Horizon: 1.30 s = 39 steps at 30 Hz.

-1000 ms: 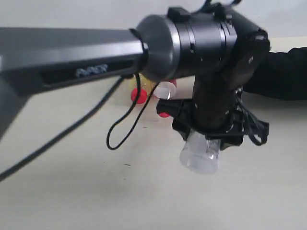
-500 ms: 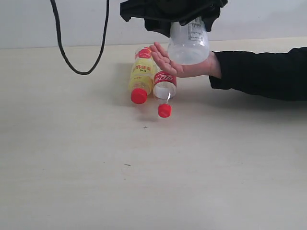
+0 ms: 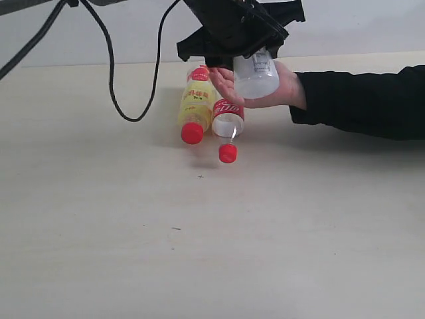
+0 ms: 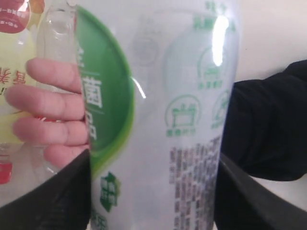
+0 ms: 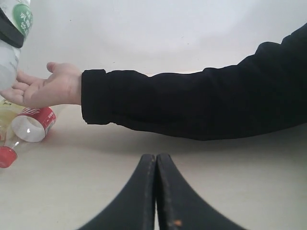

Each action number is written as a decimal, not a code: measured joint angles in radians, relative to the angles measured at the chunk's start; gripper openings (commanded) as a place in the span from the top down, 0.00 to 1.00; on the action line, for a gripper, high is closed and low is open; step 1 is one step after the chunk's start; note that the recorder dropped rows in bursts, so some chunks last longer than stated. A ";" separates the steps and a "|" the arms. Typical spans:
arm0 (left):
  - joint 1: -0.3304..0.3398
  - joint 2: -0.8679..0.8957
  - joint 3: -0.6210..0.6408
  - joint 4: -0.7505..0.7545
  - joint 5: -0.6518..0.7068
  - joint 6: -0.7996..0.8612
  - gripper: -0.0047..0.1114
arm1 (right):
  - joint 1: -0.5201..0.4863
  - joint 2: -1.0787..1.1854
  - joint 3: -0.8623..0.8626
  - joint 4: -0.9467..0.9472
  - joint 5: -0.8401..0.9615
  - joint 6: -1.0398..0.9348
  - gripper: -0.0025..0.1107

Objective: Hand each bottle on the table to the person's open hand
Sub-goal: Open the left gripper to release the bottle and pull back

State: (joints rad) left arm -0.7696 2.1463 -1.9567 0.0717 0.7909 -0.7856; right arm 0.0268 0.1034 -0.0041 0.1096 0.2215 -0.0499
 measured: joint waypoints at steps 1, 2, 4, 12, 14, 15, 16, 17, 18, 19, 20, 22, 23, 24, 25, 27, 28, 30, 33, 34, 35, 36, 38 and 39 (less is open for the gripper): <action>0.007 0.017 0.000 -0.010 -0.035 -0.002 0.96 | 0.000 0.000 0.000 0.000 0.000 0.000 0.98; 0.011 0.024 0.000 -0.012 -0.049 -0.002 0.96 | 0.000 0.000 0.000 0.000 0.000 0.000 0.98; 0.022 0.043 0.000 -0.021 -0.081 -0.002 0.96 | 0.000 0.000 0.000 0.000 0.000 0.000 0.98; 0.090 0.112 0.000 -0.129 -0.123 0.023 0.94 | 0.000 0.000 0.000 0.000 0.000 0.000 0.98; 0.103 0.112 0.000 -0.183 -0.123 0.055 0.83 | 0.000 0.000 0.000 0.000 0.000 0.000 0.98; 0.110 0.112 0.000 -0.205 -0.123 0.065 0.73 | 0.000 0.000 0.000 0.000 0.000 0.000 0.98; 0.118 0.112 0.000 -0.252 -0.123 0.090 0.69 | 0.000 0.000 0.000 0.000 0.000 0.000 0.98; 0.122 0.112 0.000 -0.270 -0.123 0.101 0.64 | 0.000 0.000 0.000 0.000 0.000 0.000 0.98; 0.125 0.112 0.000 -0.295 -0.123 0.114 0.60 | 0.000 0.000 0.000 0.000 0.000 0.000 0.98; 0.126 0.112 0.000 -0.306 -0.123 0.125 0.57 | 0.000 0.000 0.000 0.000 0.000 0.000 0.98; 0.126 0.112 0.000 -0.317 -0.125 0.134 0.53 | 0.000 0.000 0.000 0.000 0.000 0.000 0.98; 0.130 0.112 0.000 -0.330 -0.127 0.149 0.48 | 0.000 0.000 0.000 0.000 0.000 0.000 0.98; 0.130 0.114 0.000 -0.334 -0.127 0.153 0.44 | 0.000 0.000 0.000 0.000 0.000 0.000 0.98; 0.130 0.114 0.000 -0.338 -0.127 0.161 0.42 | 0.000 0.000 0.000 0.000 0.000 0.000 0.98; 0.130 0.114 0.000 -0.341 -0.127 0.166 0.39 | 0.000 0.000 0.000 0.000 0.000 0.000 0.98; 0.130 0.114 0.000 -0.344 -0.129 0.174 0.32 | 0.000 0.000 0.000 0.000 0.000 0.000 0.98; 0.130 0.114 0.000 -0.345 -0.130 0.174 0.29 | 0.000 0.000 0.000 0.000 0.000 0.000 0.98; 0.130 0.114 0.000 -0.361 -0.133 0.184 0.23 | 0.000 0.000 0.000 0.000 0.000 0.000 0.98; 0.130 0.114 0.000 -0.398 -0.140 0.217 0.19 | 0.000 0.000 0.000 0.000 0.000 0.000 0.98; 0.130 0.114 0.000 -0.411 -0.141 0.229 0.18 | 0.000 0.000 0.000 0.000 0.000 0.000 0.98; 0.130 0.114 0.000 -0.424 -0.142 0.239 0.18 | 0.000 0.000 0.000 0.000 0.000 0.000 0.98; 0.130 0.114 0.000 -0.432 -0.144 0.248 0.18 | 0.000 0.000 0.000 0.000 0.000 0.000 0.98; 0.130 0.114 0.000 -0.451 -0.146 0.266 0.18 | 0.000 0.000 0.000 0.000 0.000 0.000 0.98; 0.130 0.114 0.000 -0.457 -0.146 0.276 0.18 | 0.000 0.000 0.000 0.000 0.000 0.000 0.98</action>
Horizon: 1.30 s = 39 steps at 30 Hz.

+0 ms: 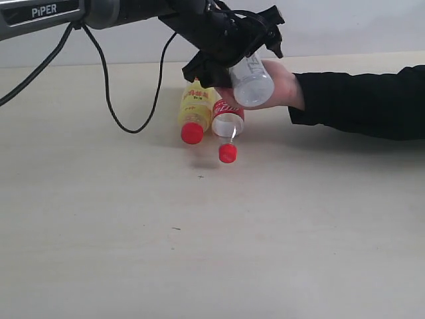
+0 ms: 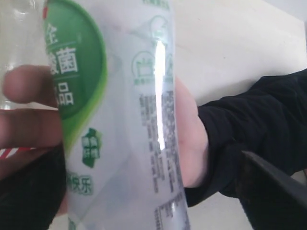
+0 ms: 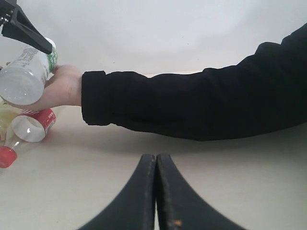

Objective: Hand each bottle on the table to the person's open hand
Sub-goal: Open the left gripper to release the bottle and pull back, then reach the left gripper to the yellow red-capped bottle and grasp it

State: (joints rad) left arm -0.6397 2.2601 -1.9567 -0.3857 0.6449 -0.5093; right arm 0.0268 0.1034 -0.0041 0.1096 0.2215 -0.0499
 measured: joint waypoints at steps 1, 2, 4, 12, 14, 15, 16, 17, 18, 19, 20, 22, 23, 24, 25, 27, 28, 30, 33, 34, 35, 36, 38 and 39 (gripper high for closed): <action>0.000 -0.002 0.000 -0.004 0.000 0.008 0.18 | 0.000 0.000 0.000 0.000 0.000 0.000 0.98; 0.000 -0.004 0.000 -0.006 0.006 0.016 0.18 | 0.000 0.000 0.000 0.000 0.000 0.000 0.98; 0.000 -0.014 0.000 -0.006 0.021 0.032 0.18 | 0.000 0.000 0.000 0.000 0.000 0.000 0.98; 0.000 -0.073 0.000 0.089 0.211 0.057 0.20 | 0.000 0.000 0.000 0.000 0.000 0.000 0.98; 0.000 -0.082 0.000 0.118 0.272 0.064 0.23 | 0.000 0.000 0.000 0.000 0.000 0.000 0.98; 0.000 -0.089 0.000 0.128 0.304 0.075 0.26 | 0.000 0.000 0.000 0.000 0.000 0.000 0.98; 0.000 -0.094 0.000 0.134 0.336 0.091 0.29 | 0.000 0.000 0.000 0.000 0.000 0.000 0.98; 0.000 -0.100 0.000 0.136 0.362 0.106 0.33 | 0.000 0.000 0.000 0.000 0.000 0.000 0.98; 0.000 -0.102 0.000 0.143 0.394 0.122 0.37 | 0.000 0.000 0.000 0.000 0.000 0.000 0.98; 0.000 -0.109 0.000 0.146 0.424 0.138 0.41 | 0.000 0.000 0.000 0.000 0.000 0.000 0.98; -0.005 -0.112 0.000 0.152 0.446 0.145 0.47 | 0.000 0.000 0.000 0.000 0.000 0.000 0.98; -0.015 -0.120 0.000 0.177 0.494 0.155 0.60 | 0.000 0.000 0.000 0.000 0.000 0.000 0.98; -0.022 -0.125 0.000 0.189 0.515 0.157 0.68 | 0.000 0.000 0.000 0.000 0.000 0.000 0.98; -0.034 -0.132 0.000 0.204 0.534 0.159 0.75 | 0.000 0.000 0.000 0.000 0.000 0.000 0.98; -0.047 -0.137 0.000 0.223 0.549 0.161 0.82 | 0.000 0.000 0.000 0.000 0.000 0.000 0.98; -0.077 -0.150 0.000 0.267 0.562 0.161 0.96 | 0.000 0.000 0.000 0.000 0.000 0.000 0.98; -0.096 -0.156 0.000 0.290 0.567 0.161 0.96 | 0.000 0.000 0.000 0.000 0.000 0.000 0.98; -0.156 -0.172 0.000 0.370 0.571 0.163 0.96 | 0.000 0.000 0.000 0.000 0.000 0.000 0.98; -0.243 -0.198 0.000 0.436 0.572 0.163 0.96 | 0.000 0.000 0.000 0.000 0.000 0.000 0.98; -0.283 -0.216 0.000 0.451 0.574 0.163 0.96 | 0.000 0.000 0.000 0.000 0.000 0.000 0.98; -0.305 -0.224 0.000 0.457 0.574 0.163 0.96 | 0.000 0.000 0.000 0.000 0.000 0.000 0.98; -0.346 -0.239 0.000 0.484 0.574 0.163 0.96 | 0.000 0.000 0.000 0.000 0.000 0.000 0.98; -0.408 -0.266 0.000 0.525 0.574 0.163 0.96 | 0.000 0.000 0.000 0.000 0.000 0.000 0.98; -0.438 -0.290 0.013 0.544 0.574 0.163 0.96 | 0.000 0.000 0.000 0.000 0.000 0.000 0.98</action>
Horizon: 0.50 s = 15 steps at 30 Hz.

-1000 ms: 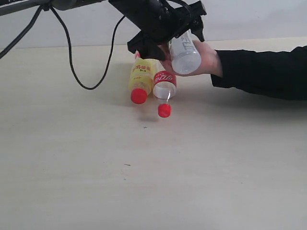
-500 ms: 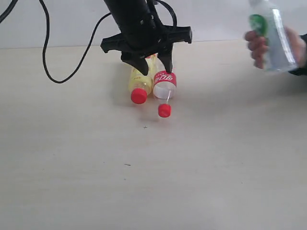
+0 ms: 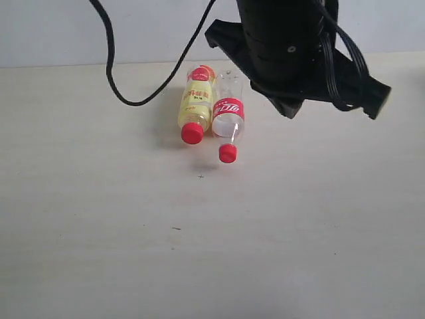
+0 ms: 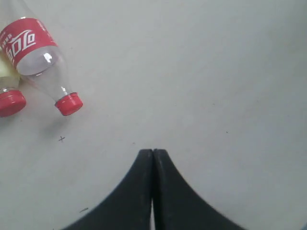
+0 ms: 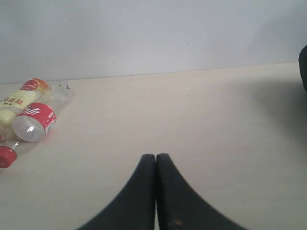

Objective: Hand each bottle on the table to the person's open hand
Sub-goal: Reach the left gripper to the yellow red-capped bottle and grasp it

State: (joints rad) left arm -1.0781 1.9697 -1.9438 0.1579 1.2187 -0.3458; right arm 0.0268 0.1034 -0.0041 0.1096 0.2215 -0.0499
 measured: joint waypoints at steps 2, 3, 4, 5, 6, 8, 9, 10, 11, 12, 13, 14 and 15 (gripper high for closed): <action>-0.039 -0.048 0.043 0.040 0.000 0.000 0.96 | 0.000 0.000 0.000 0.000 0.000 0.000 0.98; -0.049 -0.065 0.068 0.055 0.000 0.000 0.96 | 0.000 0.000 0.000 0.000 0.000 0.000 0.98; -0.057 -0.095 0.108 0.080 0.000 0.000 0.96 | 0.000 0.000 0.000 0.000 0.000 0.000 0.98; -0.057 -0.123 0.150 0.106 0.000 -0.010 0.96 | 0.000 0.000 0.000 0.000 0.000 0.000 0.98; -0.057 -0.160 0.196 0.151 -0.002 -0.037 0.96 | 0.000 0.000 0.000 0.000 0.000 0.000 0.98; -0.053 -0.208 0.269 0.226 -0.002 -0.080 0.96 | 0.000 0.000 0.000 0.000 0.000 0.000 0.98; -0.048 -0.228 0.306 0.261 0.000 -0.096 0.96 | 0.000 0.000 0.000 0.000 0.000 0.000 0.98; -0.038 -0.253 0.343 0.286 0.000 -0.113 0.96 | 0.000 0.000 0.000 0.000 0.000 0.000 0.98; -0.024 -0.276 0.378 0.308 0.000 -0.125 0.96 | 0.000 0.000 0.000 0.000 0.000 0.000 0.98; -0.006 -0.294 0.405 0.319 0.000 -0.133 0.96 | 0.000 0.000 0.000 0.000 0.000 0.000 0.98; 0.016 -0.315 0.437 0.329 0.002 -0.140 0.96 | 0.000 0.000 0.000 0.000 0.000 0.000 0.98; 0.041 -0.334 0.467 0.336 0.002 -0.144 0.96 | 0.000 0.000 0.000 0.000 0.000 0.000 0.98; 0.063 -0.351 0.490 0.339 0.002 -0.147 0.96 | 0.000 0.000 0.000 0.000 0.000 0.000 0.98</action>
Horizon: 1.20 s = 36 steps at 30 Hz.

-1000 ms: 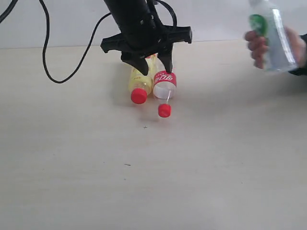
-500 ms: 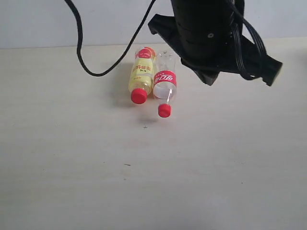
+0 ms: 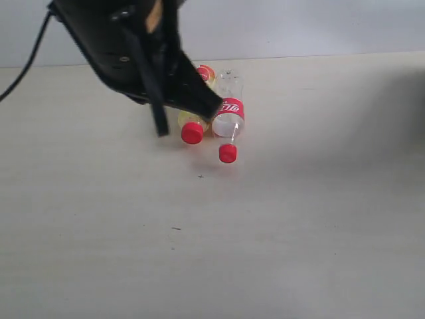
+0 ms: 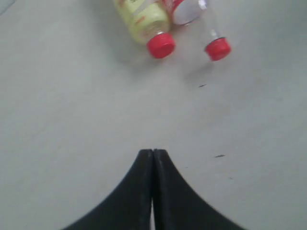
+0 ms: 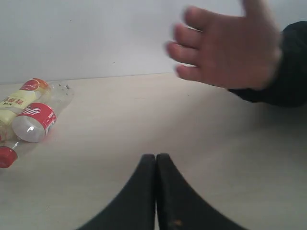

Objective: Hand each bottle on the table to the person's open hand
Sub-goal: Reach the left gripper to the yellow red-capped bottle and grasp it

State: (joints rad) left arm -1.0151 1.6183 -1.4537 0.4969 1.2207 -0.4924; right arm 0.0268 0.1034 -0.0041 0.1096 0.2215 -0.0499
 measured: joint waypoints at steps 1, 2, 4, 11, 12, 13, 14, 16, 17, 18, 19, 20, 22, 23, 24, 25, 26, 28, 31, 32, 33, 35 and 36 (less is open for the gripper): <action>0.030 -0.014 0.026 0.006 0.000 -0.005 0.96 | 0.000 0.000 0.000 0.000 0.000 0.000 0.98; 0.062 -0.027 0.049 0.008 0.000 -0.007 0.96 | 0.000 0.000 0.000 0.000 0.000 0.000 0.98; 0.124 -0.046 0.088 0.012 0.000 -0.009 0.96 | 0.000 0.000 0.000 0.000 0.000 0.000 0.98; 0.371 -0.061 0.170 0.005 -0.181 -0.009 0.96 | 0.000 0.000 0.000 0.000 0.000 0.000 0.98; 0.397 -0.061 0.180 -0.006 -0.228 -0.009 0.96 | 0.000 0.000 0.000 0.000 0.000 0.000 0.98; 0.431 -0.061 0.191 -0.026 -0.296 -0.005 0.96 | 0.000 0.000 0.000 0.000 0.000 0.000 0.98; 0.453 -0.061 0.200 -0.050 -0.339 -0.001 0.96 | 0.000 0.000 0.000 0.000 0.000 0.000 0.98; 0.496 -0.052 0.203 -0.109 -0.434 0.017 0.96 | 0.000 0.000 0.000 0.000 0.000 0.000 0.98; 0.511 -0.047 0.203 -0.137 -0.469 0.027 0.96 | 0.000 0.000 0.000 0.000 0.000 0.000 0.98; 0.523 -0.040 0.203 -0.175 -0.510 0.043 0.96 | 0.000 0.000 0.000 0.000 0.000 0.000 0.98; 0.528 -0.027 0.203 -0.212 -0.547 0.060 0.96 | 0.000 0.000 0.000 0.000 0.000 0.000 0.98; 0.531 -0.015 0.203 -0.241 -0.578 0.075 0.96 | 0.000 0.000 0.000 0.000 0.000 0.000 0.98; 0.532 0.028 0.182 -0.313 -0.608 0.111 0.96 | 0.000 0.000 0.000 0.000 0.000 0.000 0.98; 0.532 0.056 0.168 -0.336 -0.612 0.134 0.96 | 0.000 0.000 0.000 0.000 0.000 0.000 0.98; 0.532 0.087 0.146 -0.361 -0.614 0.155 0.96 | 0.000 0.000 0.000 0.000 0.000 0.000 0.98; 0.532 0.118 0.121 -0.377 -0.614 0.170 0.96 | 0.000 0.000 0.000 0.000 0.000 0.000 0.98; 0.532 0.143 0.096 -0.387 -0.614 0.176 0.96 | 0.000 0.000 0.000 0.000 0.000 0.000 0.98; 0.532 0.203 0.045 -0.401 -0.610 0.188 0.96 | 0.000 0.000 0.000 0.000 0.000 0.000 0.98; 0.532 0.280 -0.025 -0.412 -0.606 0.194 0.96 | 0.000 0.000 0.000 0.000 0.000 0.000 0.98; 0.532 0.306 -0.049 -0.412 -0.604 0.197 0.95 | 0.000 0.000 0.000 0.000 0.000 0.000 0.98; 0.532 0.330 -0.068 -0.416 -0.602 0.199 0.94 | 0.000 0.000 0.000 0.000 0.000 0.000 0.98; 0.532 0.374 -0.118 -0.428 -0.602 0.208 0.89 | 0.000 0.000 0.000 0.000 0.000 0.000 0.98; 0.532 0.391 -0.143 -0.436 -0.602 0.213 0.85 | 0.000 0.000 0.000 0.000 0.000 0.000 0.98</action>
State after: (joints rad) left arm -0.4827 2.0094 -1.5963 0.0608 0.6184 -0.2794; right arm 0.0268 0.1034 -0.0041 0.1096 0.2215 -0.0499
